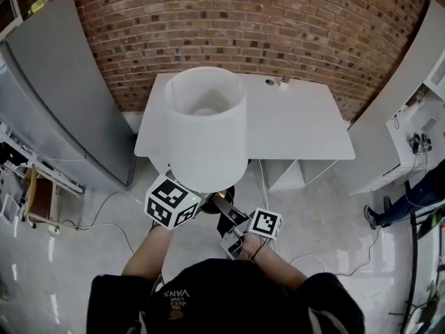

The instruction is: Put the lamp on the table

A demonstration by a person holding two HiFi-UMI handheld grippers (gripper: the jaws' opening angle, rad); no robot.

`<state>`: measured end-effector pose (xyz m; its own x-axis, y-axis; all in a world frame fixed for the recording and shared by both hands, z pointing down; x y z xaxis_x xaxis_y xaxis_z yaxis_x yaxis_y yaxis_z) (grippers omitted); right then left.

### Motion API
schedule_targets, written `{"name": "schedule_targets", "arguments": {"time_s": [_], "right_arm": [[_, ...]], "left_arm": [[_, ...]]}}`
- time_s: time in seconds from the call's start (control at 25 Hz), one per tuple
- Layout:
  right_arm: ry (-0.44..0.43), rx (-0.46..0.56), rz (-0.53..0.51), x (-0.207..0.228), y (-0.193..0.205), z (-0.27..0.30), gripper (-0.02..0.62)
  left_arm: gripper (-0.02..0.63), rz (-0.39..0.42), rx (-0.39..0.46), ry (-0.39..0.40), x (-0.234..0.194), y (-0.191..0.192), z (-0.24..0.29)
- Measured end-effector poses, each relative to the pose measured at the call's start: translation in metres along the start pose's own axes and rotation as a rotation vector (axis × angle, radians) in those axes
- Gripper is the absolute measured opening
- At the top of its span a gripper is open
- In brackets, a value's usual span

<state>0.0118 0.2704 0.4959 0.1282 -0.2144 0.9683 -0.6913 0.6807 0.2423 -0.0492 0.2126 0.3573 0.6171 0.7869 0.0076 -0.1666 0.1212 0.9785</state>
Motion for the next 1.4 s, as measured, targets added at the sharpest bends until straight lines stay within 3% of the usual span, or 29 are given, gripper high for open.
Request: {"name": "schedule_targets", "arguments": {"time_s": [0.32,0.6,1.0,1.28,1.4], "right_arm": [[-0.02,-0.073,0.006,0.018,-0.091,0.009,0.181],[0.004,-0.166,-0.008,0.037,-0.148,0.011,0.179],[-0.013,-0.205,-0.002,0.052,-0.181,0.031,0.181],[-0.029,-0.168,-0.001,0.058,-0.192,0.074,0.181],[0.002,-0.152,-0.008,0.062,-0.199,0.097,0.183]], "left_arm": [[0.229,-0.026,0.012,-0.078,-0.019,-0.021,0.082],[0.229,-0.075,0.012,-0.161,-0.033,-0.025,0.132],[0.229,-0.093,0.012,-0.203,-0.056,-0.025,0.163],[0.229,-0.088,0.009,-0.164,-0.1,-0.022,0.175],[0.229,-0.08,0.008,-0.142,-0.126,-0.025,0.181]]}}
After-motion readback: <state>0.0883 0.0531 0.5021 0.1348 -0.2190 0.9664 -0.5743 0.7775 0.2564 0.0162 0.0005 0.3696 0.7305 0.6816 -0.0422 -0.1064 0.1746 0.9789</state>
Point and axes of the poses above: the fingertips, and each gripper's own axes: z forward along the fingers, x to its right, y out of its underside, the point moved 4 cm from there along -z, backward along the fingers, and after that the axes turned 7 degrees about -y, right-handed, at the moved point
